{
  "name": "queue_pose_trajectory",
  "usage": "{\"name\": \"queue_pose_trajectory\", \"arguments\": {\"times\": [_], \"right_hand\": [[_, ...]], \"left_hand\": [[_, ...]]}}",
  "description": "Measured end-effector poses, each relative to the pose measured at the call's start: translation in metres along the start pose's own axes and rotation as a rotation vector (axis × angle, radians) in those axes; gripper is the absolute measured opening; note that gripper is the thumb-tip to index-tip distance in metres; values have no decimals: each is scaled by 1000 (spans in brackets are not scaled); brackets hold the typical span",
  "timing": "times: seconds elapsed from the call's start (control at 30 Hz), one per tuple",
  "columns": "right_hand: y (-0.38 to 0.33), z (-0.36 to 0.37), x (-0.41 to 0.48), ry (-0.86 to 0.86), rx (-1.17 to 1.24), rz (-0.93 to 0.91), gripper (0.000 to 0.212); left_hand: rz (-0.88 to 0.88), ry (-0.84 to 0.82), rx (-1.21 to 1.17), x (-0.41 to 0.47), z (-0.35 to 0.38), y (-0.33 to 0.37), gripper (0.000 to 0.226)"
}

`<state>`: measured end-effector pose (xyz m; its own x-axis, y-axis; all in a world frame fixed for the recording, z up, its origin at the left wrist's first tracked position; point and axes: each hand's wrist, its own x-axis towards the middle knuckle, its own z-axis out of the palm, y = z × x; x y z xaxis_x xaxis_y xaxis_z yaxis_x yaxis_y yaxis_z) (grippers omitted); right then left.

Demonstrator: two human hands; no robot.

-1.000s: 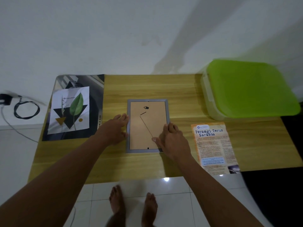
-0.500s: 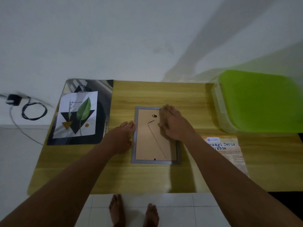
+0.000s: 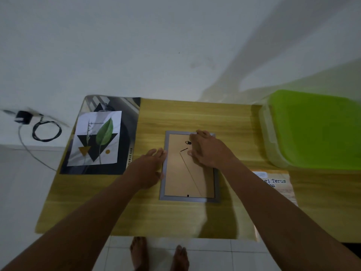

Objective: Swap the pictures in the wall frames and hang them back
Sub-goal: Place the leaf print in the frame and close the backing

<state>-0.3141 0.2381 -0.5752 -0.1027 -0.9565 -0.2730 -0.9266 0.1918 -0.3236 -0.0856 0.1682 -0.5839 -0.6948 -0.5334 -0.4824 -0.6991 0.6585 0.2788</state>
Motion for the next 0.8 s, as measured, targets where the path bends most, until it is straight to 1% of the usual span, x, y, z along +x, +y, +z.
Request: {"name": "queue_pose_trajectory", "arguments": {"times": [0.63, 0.73, 0.8], "right_hand": [[3, 3, 2, -17, -126, -53, 54], [1, 2, -4, -14, -113, -62, 57], [0, 3, -11, 9, -64, -48, 60]], "left_hand": [[-6, 3, -2, 0, 0, 0, 79], [-12, 8, -21, -1, 1, -1, 79], [-13, 13, -19, -2, 0, 1, 79]]}}
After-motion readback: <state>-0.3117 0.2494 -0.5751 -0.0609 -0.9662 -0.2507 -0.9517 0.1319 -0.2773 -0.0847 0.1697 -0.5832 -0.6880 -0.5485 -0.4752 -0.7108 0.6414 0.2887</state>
